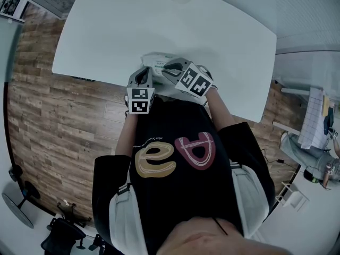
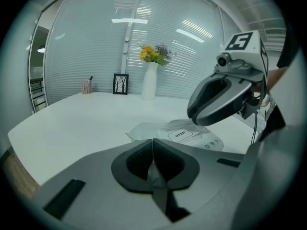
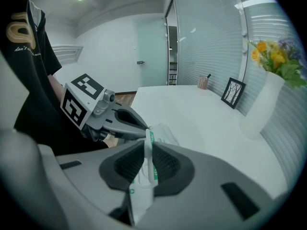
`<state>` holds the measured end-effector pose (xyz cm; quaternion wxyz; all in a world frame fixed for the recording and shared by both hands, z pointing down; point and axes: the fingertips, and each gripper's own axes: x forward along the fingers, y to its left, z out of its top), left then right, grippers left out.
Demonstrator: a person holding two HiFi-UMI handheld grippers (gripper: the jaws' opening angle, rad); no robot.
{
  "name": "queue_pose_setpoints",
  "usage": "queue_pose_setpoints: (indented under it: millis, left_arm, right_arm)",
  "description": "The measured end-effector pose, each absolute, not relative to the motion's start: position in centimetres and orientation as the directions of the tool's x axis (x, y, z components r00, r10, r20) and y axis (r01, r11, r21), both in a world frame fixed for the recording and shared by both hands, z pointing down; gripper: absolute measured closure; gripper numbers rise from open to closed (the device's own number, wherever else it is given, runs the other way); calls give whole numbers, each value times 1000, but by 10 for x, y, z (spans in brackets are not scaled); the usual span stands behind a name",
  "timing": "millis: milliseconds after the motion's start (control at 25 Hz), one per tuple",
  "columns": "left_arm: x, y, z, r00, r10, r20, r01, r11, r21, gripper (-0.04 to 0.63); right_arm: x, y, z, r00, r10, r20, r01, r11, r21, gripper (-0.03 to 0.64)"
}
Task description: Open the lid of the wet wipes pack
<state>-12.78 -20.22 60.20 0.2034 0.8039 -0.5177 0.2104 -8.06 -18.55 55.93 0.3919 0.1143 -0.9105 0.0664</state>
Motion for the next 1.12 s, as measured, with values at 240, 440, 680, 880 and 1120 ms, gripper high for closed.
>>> queue_pose_setpoints:
  millis: [240,440,680,880,1120]
  left_arm:
    - [-127,-203,605,379,-745,549,-916,-386,107,577]
    - [-126,-201,604,384,-743,549,-913,-393,108,577]
    - [-128,-202,604,385,-746,543,-914,-390,112,577]
    - [-124,-203,598,394,-747,536,-910,-399,113,577]
    - [-125,-200,609,387,-735,556,-910,-401,103,577]
  right_arm:
    - [-78,-193,554,-672,-187,717,-282,959,-13,568]
    - [-77,-197,550,-669,-209,713,-293,956,5,575]
    - [-77,-204,547,-669,-227,707,-306,952,17,583]
    - [-73,-211,545,-667,-244,704,-320,947,24,588]
    - [-72,-220,544,-667,-254,700,-334,942,24,592]
